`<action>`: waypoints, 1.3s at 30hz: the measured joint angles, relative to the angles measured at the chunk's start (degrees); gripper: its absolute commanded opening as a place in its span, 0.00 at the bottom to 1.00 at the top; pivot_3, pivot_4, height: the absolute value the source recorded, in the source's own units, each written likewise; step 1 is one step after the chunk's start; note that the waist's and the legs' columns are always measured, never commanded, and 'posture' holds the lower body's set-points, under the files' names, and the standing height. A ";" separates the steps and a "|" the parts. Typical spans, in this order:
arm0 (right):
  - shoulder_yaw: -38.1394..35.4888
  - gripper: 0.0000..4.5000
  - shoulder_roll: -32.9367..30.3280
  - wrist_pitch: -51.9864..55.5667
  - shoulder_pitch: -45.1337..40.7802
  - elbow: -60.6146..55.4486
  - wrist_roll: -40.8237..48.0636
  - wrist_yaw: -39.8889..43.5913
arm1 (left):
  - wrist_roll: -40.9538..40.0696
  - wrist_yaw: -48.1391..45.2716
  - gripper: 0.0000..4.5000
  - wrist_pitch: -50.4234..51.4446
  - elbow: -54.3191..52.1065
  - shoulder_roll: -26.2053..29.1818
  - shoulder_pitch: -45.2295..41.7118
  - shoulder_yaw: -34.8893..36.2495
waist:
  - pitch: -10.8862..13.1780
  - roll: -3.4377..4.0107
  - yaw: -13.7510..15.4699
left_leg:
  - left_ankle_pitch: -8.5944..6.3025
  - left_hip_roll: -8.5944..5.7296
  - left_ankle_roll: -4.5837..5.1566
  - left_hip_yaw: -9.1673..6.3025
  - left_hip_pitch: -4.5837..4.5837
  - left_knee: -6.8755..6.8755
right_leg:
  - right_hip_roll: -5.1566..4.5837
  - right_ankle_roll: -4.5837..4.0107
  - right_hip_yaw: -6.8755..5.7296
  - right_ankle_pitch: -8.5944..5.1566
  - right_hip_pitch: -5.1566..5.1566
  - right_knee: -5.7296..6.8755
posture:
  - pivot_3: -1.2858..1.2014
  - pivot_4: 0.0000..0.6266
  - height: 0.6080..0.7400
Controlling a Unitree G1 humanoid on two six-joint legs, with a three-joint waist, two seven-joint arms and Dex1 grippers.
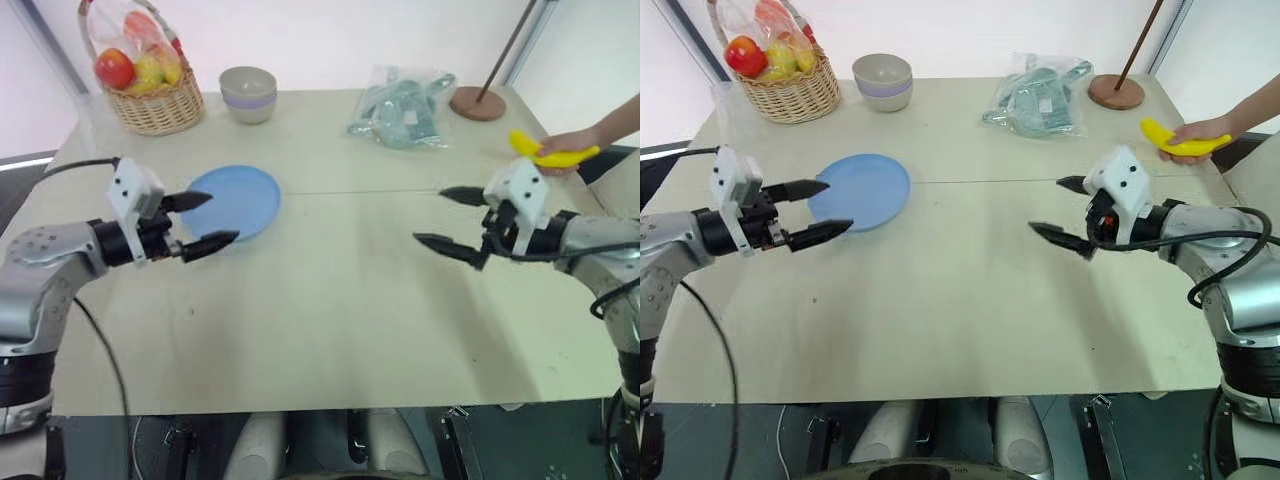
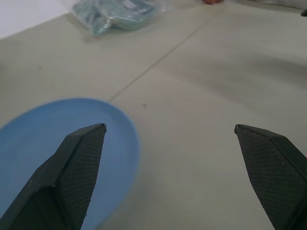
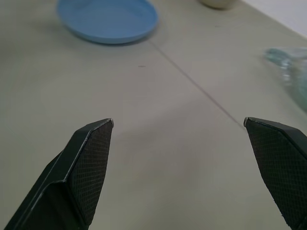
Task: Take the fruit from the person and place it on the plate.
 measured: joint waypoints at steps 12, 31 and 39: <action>0.94 0.99 0.71 0.73 -1.12 -0.68 1.22 1.25 | -0.71 -1.20 1.00 1.54 0.18 1.03 0.55 1.83 | 0.00 0.00 0.12 | -0.01 -0.03 -0.02 -0.03 -0.13 -0.02 | -0.08 0.18 -0.05 0.11 0.14 -0.51 | 0.52 0.24 1.00; 1.28 0.99 1.59 -0.68 -1.77 1.38 0.67 -0.70 | 1.98 0.07 1.00 -0.52 2.08 -1.40 -0.11 -0.47 | 0.00 0.00 0.17 | -0.01 -0.03 -0.02 -0.04 -0.16 -0.03 | -0.12 0.16 -0.05 0.11 0.12 -0.56 | 0.52 0.24 1.00; 1.29 0.99 2.68 -1.53 -2.38 2.00 0.00 -1.31 | 1.91 0.45 1.00 -0.51 2.08 -2.26 -0.16 -0.46 | 0.00 0.00 0.18 | -0.01 -0.04 -0.02 -0.03 -0.17 -0.03 | -0.13 0.16 -0.05 0.11 0.12 -0.56 | 0.52 0.24 1.00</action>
